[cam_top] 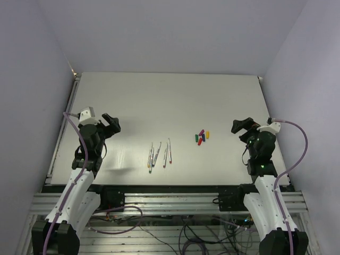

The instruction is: Insert the pens into the pen caps

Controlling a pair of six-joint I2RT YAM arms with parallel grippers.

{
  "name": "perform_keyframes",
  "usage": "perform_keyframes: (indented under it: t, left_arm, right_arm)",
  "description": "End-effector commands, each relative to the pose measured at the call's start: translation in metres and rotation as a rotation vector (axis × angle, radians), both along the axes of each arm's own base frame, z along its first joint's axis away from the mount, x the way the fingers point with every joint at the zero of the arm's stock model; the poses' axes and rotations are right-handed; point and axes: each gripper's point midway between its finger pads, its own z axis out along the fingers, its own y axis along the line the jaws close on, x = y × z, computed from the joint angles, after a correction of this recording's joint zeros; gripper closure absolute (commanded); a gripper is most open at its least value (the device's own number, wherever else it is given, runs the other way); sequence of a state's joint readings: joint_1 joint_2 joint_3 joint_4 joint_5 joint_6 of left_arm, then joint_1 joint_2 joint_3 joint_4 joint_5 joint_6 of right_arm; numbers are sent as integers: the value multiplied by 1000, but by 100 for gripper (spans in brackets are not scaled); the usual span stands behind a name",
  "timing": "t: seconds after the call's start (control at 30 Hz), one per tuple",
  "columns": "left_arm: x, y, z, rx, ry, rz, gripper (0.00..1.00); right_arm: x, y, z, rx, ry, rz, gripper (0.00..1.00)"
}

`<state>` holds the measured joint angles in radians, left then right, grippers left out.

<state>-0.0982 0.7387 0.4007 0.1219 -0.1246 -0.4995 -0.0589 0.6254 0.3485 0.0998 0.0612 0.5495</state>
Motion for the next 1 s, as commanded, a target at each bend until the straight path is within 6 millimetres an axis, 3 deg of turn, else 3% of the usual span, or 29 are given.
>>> perform_keyframes:
  t: [0.0,0.37,0.47,0.57,0.67,0.77,0.97]
  left_arm:
    - [0,1,10,-11,-26,17,3]
    - [-1,6,9,-25,-27,46,3]
    - [-3,8,8,-53,-37,70,3]
    - [-1,-2,14,-68,-72,14,3]
    - [0,-13,17,-75,-95,-48,3]
    - [-2,-26,20,-13,-94,-150,3]
    - [-12,-42,28,15,-134,-250,3]
  right_arm:
    - [2,-4,13,12,-27,-25,0]
    - [-5,-18,12,89,-40,-142,0]
    - [-8,-25,27,9,-6,-150,0]
    - [-22,-50,32,-45,46,-285,0]
    - [-28,-52,33,-49,23,-303,0]
    - [-39,-62,21,-36,72,-371,0]
    - [-22,-34,-5,-73,183,-172,0]
